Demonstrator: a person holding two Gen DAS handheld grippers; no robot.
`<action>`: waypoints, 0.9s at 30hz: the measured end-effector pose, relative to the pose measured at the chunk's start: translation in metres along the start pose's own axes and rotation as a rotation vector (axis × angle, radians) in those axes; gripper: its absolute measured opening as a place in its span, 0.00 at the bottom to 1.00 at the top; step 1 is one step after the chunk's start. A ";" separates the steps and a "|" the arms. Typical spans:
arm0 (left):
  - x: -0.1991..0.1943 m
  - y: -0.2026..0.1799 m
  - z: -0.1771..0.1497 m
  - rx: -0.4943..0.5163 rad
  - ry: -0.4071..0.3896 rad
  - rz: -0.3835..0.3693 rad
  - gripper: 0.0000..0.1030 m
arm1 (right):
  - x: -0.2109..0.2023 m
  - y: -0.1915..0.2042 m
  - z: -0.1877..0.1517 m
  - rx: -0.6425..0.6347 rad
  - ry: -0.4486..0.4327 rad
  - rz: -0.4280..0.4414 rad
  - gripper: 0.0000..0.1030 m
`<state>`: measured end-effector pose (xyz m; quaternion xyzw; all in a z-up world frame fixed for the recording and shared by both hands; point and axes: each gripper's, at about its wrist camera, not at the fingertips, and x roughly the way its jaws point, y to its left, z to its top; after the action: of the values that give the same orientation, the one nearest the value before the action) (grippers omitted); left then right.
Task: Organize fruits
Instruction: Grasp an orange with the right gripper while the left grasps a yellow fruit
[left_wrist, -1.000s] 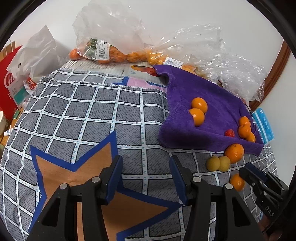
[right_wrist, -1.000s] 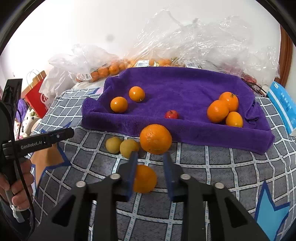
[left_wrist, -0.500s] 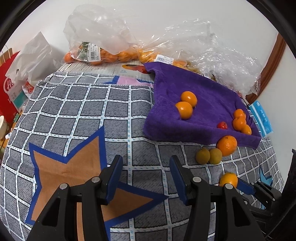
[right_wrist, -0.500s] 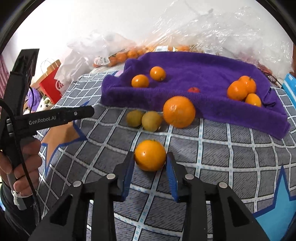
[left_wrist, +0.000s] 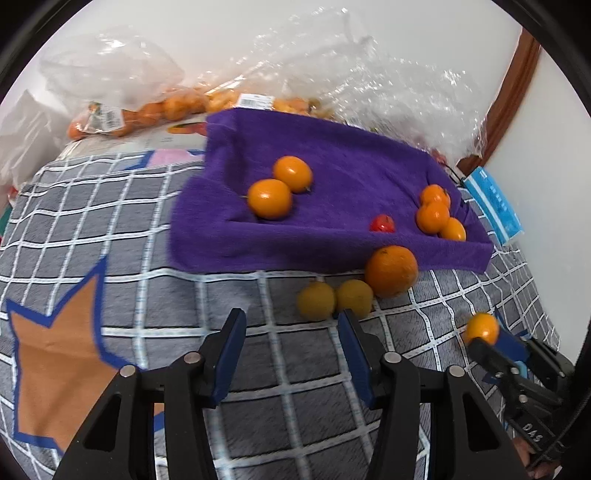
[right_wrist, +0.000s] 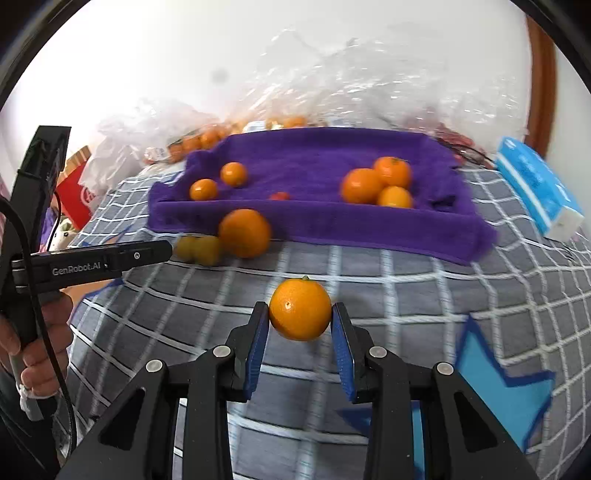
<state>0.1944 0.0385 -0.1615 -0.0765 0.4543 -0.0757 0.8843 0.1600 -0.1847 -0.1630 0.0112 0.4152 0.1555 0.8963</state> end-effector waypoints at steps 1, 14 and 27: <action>0.005 -0.003 0.001 0.006 0.007 0.003 0.39 | -0.003 -0.007 -0.002 0.011 -0.003 -0.004 0.33; 0.013 0.000 0.004 0.015 -0.014 0.039 0.23 | -0.002 -0.040 -0.005 0.055 -0.016 -0.027 0.33; 0.020 -0.002 0.003 0.026 -0.082 0.050 0.23 | 0.028 -0.040 0.007 0.031 0.025 -0.097 0.34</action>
<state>0.2079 0.0330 -0.1750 -0.0567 0.4184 -0.0563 0.9047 0.1935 -0.2139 -0.1850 0.0028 0.4286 0.1055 0.8973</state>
